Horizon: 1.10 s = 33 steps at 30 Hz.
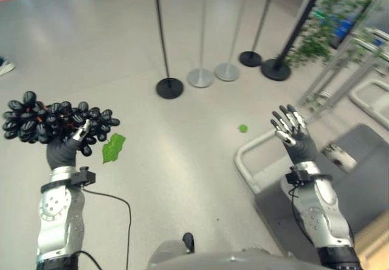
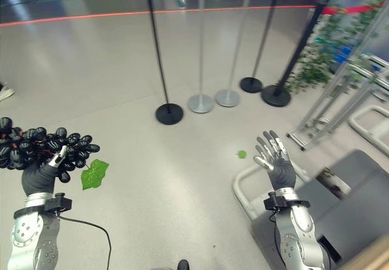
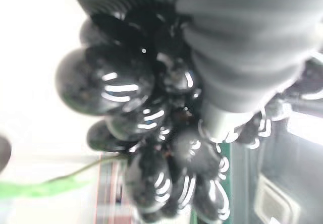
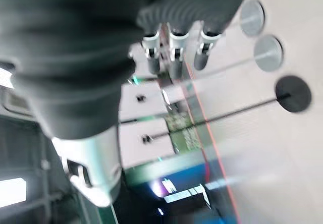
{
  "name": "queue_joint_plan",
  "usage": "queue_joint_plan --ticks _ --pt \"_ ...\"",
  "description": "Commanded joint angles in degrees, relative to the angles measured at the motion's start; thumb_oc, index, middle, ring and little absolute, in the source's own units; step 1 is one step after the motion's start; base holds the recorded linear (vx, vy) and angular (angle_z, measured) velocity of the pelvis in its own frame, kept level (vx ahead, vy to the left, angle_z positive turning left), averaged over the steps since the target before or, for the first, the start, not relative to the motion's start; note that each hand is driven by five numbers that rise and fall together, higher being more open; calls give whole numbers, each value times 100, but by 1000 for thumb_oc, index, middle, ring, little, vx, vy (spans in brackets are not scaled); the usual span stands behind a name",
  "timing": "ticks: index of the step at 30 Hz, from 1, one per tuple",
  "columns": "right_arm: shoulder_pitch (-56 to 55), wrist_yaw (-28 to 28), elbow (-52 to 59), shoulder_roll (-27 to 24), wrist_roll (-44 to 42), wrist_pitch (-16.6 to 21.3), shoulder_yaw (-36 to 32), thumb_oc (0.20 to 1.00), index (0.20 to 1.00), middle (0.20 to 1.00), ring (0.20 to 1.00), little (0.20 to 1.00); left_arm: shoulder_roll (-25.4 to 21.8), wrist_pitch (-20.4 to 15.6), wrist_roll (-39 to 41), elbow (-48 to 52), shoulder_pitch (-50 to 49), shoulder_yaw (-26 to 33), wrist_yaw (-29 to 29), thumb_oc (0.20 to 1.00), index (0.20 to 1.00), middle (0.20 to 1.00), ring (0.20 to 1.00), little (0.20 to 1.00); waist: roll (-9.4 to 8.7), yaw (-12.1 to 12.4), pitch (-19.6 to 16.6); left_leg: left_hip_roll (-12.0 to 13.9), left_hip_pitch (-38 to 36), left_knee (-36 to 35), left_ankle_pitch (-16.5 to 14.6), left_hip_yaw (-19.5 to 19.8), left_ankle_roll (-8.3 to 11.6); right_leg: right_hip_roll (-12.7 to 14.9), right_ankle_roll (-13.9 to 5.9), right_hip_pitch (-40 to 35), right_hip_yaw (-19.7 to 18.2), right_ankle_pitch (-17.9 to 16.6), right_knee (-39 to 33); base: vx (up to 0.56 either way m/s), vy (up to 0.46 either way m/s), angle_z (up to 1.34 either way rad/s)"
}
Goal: Pick up the fruits from the basket on one side to the basket on the other side
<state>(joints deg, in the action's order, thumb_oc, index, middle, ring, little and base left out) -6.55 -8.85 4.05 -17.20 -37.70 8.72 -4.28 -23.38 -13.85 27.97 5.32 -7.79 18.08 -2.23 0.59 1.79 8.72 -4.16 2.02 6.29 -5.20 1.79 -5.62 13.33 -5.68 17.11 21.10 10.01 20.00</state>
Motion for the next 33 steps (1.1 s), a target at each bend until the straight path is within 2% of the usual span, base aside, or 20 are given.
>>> queue_joint_plan --ticks 1,3,4,6,8,10,13,14,15,17,18,19,20,21,22,27,28,31,32,33 --pt "246 -4 24 2 -110 300 -388 1000 1000 1000 1000 1000 -397 -477 -182 538 181 26 85 200 200 200 200 200 -111 -129 -111 -100 -317 66 -365 905 493 -132 -332 -536 -1113 -1002 -1652 265 -60 198" --pt "267 -16 59 -69 -65 288 -466 1000 1000 1000 1000 1000 -394 -494 -200 510 247 -13 148 200 200 200 200 200 -110 -166 -45 -98 -459 48 -481 1379 506 -159 -487 -404 -1585 -1223 -2158 392 -163 189" --pt "226 -67 108 -119 -6 244 -491 1000 1000 1000 1000 1000 -375 -508 -228 541 265 -74 179 200 200 200 200 200 -227 -265 -42 -210 -570 -30 -429 1904 534 -206 -568 -416 -2009 -1397 -2148 378 -260 140" --pt "201 -147 111 -143 -45 217 -485 1000 1000 1000 1000 1000 -350 -511 -211 543 254 -114 215 200 200 200 200 200 -293 -302 -75 -235 -633 -43 -467 2116 536 -269 -579 -490 -2173 -1408 -2018 272 -227 198" --pt "60 -319 155 -213 -106 169 -551 1000 1000 1000 1000 1000 -252 -499 -134 487 191 -157 342 200 200 200 200 200 -385 -312 -160 -146 -626 92 -564 2626 672 -473 -431 -709 -2545 -1258 -1805 270 -352 251" --pt "75 -336 133 -215 -159 148 -532 1000 1000 1000 1000 1000 -212 -501 -97 458 145 -168 353 200 200 200 200 200 -421 -314 -199 -76 -600 82 -502 2790 778 -532 -412 -720 -2456 -1257 -1754 126 -314 166" --pt "50 -260 52 -349 -249 188 -535 1000 1000 1000 1000 1000 -27 -450 18 419 28 -295 343 200 200 200 200 200 -322 -211 -224 491 -368 -57 -17 3027 1195 -837 -202 -1076 -1897 -994 -1885 22 -380 70" --pt "54 -262 47 -352 -253 192 -540 1000 1000 1000 1000 1000 -25 -449 19 421 32 -298 343 200 200 200 200 200 -335 -258 -242 471 -334 -99 48 3080 1209 -803 -206 -1058 -1854 -1029 -1907 -143 -295 100" --pt "126 -152 7 -427 -309 279 -502 1000 1000 1000 1000 1000 -16 -443 96 403 164 -486 281 200 200 200 200 200 -239 -233 -156 673 54 -265 398 2784 1316 -947 -92 -1222 -1559 -830 -2038 -190 -246 124" --pt "218 -21 89 -535 -263 347 -542 1000 1000 1000 1000 1000 -28 -407 137 393 313 -621 262 200 200 200 200 200 -239 -377 -84 924 456 -387 635 1747 1317 -908 -83 -1318 -1136 -817 -2235 -155 -207 183" --pt "219 -21 89 -535 -263 347 -542 1000 1000 1000 1000 1000 -28 -406 137 393 314 -621 261 200 200 200 200 200 -239 -381 -89 922 462 -392 642 1750 1317 -906 -84 -1313 -1132 -820 -2237 -109 -115 233" --pt "346 118 -3 -520 -272 437 -464 1000 1000 1000 1000 1000 -38 -398 37 399 471 -813 221 200 200 200 200 200 -210 -401 -46 1256 648 -420 826 587 1297 -798 -107 -1478 -602 -845 -2409 -75 -56 175" --pt "348 118 -4 -520 -272 437 -464 1000 1000 1000 1000 1000 -38 -398 36 399 472 -813 220 200 200 200 200 200 -210 -405 -51 1254 655 -421 830 590 1296 -796 -108 -1472 -599 -847 -2410 -102 -92 161" --pt "367 163 -30 -525 -189 467 -437 1000 1000 1000 1000 1000 -26 -388 39 371 505 -842 199 200 200 200 200 200 -209 -435 -59 1428 637 -428 899 96 1311 -776 -77 -1505 -409 -835 -2422 -42 -97 109" --pt "379 157 -97 -493 -171 398 -315 1000 1000 1000 1000 1000 -41 -354 20 432 442 -850 293 200 200 200 200 200 -217 -320 -89 1594 449 -285 764 -115 1373 -711 -37 -1582 -91 -810 -2459 -52 -95 93" --pt "323 75 -101 -427 -203 349 -275 1000 1000 1000 1000 1000 3 -328 11 499 344 -811 365 200 200 200 200 200 -206 -233 -225 1780 155 -428 771 -180 1447 -590 -10 -1694 419 -787 -2380 -2 22 91" --pt "319 76 -124 -424 -209 379 -242 1000 1000 1000 1000 1000 1 -336 30 490 370 -853 351 200 200 200 200 200 -147 -226 -280 1965 45 -579 836 -483 1523 -512 -29 -1760 690 -757 -2308 3 98 148" --pt "323 152 -100 -466 -128 426 -241 1000 1000 1000 1000 1000 -25 -344 59 420 499 -957 335 200 200 200 200 200 -96 -276 -309 2104 71 -766 1043 -949 1578 -396 -62 -1839 1011 -778 -2246 25 194 108" --pt "326 210 -98 -464 -112 484 -248 1000 1000 1000 1000 1000 -54 -343 10 384 575 -1036 297 200 200 200 200 200 -51 -317 -322 2188 84 -891 1101 -1413 1626 -327 -144 -1953 1141 -717 -2193 69 224 120" --pt "328 213 -102 -465 -109 489 -248 1000 1000 1000 1000 1000 -52 -342 4 385 578 -1040 290 200 200 200 200 200 -50 -320 -323 2183 82 -903 1107 -1412 1623 -320 -149 -1949 1145 -715 -2184 52 367 169"
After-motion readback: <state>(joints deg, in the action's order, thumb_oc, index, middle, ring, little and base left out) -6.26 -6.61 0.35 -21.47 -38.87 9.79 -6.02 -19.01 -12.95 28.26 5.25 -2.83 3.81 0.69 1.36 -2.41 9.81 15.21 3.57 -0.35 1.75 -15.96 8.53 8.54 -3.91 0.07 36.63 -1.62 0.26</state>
